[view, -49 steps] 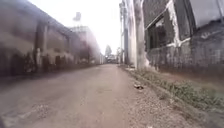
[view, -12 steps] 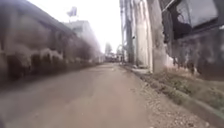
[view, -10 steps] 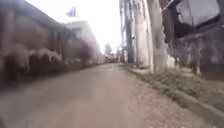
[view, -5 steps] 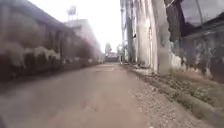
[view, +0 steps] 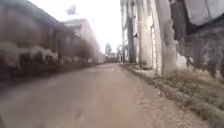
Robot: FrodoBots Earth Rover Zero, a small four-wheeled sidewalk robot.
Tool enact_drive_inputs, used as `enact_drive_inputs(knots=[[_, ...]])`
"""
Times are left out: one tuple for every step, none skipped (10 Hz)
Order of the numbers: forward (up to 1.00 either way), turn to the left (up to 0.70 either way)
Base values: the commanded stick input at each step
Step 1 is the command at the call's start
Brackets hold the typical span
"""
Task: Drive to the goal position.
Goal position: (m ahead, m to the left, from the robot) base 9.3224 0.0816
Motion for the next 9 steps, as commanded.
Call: enact_drive_inputs(knots=[[0.50,0.01],[0.50,0.01],[0.50,0.01],[0.50,0.01],[0.50,0.01],[0.50,0.01],[0.50,0.01],[0.50,0.01],[0.50,0.01]])
